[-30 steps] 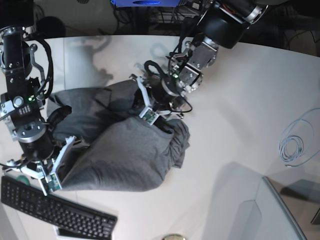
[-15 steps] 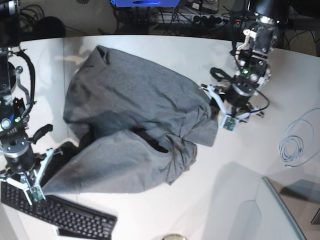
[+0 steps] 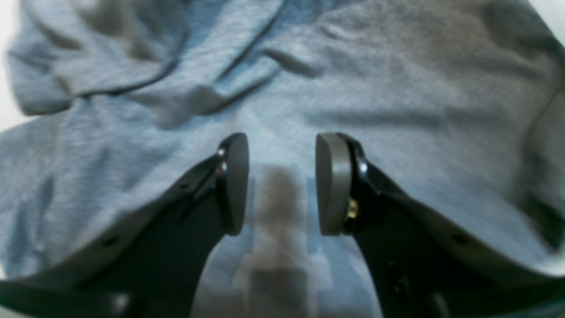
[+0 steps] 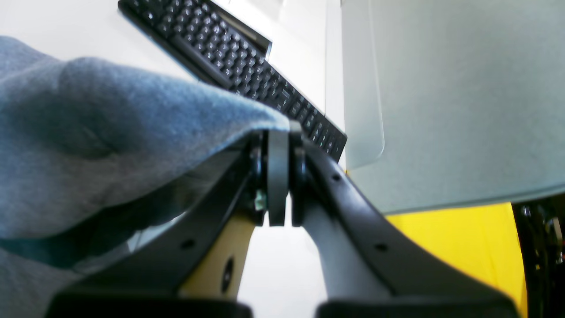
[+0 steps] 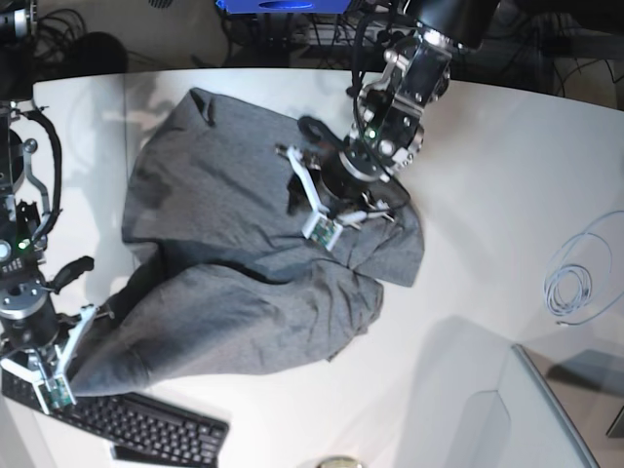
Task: Layout the t-shirt on the table in an organized manner, then fold the t-shirt properly
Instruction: 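Grasp the shirt fabric with the left gripper beside the right gripper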
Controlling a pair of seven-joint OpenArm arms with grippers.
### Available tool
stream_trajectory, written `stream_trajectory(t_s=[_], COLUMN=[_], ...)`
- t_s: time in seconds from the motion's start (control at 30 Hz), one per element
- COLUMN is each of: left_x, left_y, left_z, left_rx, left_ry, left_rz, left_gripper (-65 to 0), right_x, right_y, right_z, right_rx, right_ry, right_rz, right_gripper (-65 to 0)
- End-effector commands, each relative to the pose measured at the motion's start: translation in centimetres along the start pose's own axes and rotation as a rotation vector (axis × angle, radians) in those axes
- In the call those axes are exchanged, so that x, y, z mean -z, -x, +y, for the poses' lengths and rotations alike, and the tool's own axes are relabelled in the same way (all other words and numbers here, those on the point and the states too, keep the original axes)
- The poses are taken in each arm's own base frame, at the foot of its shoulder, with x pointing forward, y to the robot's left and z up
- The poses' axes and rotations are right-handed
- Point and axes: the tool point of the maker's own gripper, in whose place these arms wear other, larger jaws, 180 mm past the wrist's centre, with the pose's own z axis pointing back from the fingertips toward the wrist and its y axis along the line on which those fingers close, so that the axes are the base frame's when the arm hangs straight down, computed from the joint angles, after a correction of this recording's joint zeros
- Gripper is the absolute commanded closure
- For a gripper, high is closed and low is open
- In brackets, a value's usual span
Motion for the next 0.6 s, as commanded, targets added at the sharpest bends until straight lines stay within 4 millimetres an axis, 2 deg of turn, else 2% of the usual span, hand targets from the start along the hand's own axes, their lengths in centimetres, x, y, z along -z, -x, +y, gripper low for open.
stream_trajectory(t_s=[0.0,0.1,0.17,0.2,0.27,0.37,0.4,0.57], left_x=[0.0,-0.4,-0.7,-0.8,-1.0,-0.9,-0.7,0.7], left_y=[-2.0,-3.9,-4.5,-4.6,-4.8,-5.8,-6.3,-7.7], left_z=[0.1,0.3,1.1,1.5,2.5,2.7,3.0,4.7], left_rx=[0.000,0.026,0.121,0.184,0.328,0.477,0.503,0.498], left_ry=[-0.005,-0.018,-0.062,-0.092,-0.156,-0.194,-0.203,-0.216], left_rz=[-0.060,-0.108,-0.116,-0.110,-0.103,-0.158,-0.168,-0.147], left_gripper=[-24.4,-25.0,-26.2,-29.1,-40.0,-55.1,-57.3,-57.8], right_x=[-0.3,-0.4,-0.4,-0.4,-0.4,-0.4,-0.4,-0.4], right_y=[-2.3,-2.3,-2.2,-2.2,-2.2,-2.2,-2.1,-2.0], right_z=[-1.3,-1.2,-1.1,-1.0,-0.9,-0.9,-0.9,-0.8], right_rx=[-0.003,-0.005,-0.005,-0.001,0.001,0.002,0.002,0.002], right_ry=[0.037,0.034,0.033,0.031,0.030,0.029,0.028,0.028], right_rz=[-0.072,-0.073,-0.070,-0.071,-0.070,-0.070,-0.069,-0.066], right_gripper=[-0.2,-0.2,-0.2,0.0,0.0,0.0,0.0,0.0])
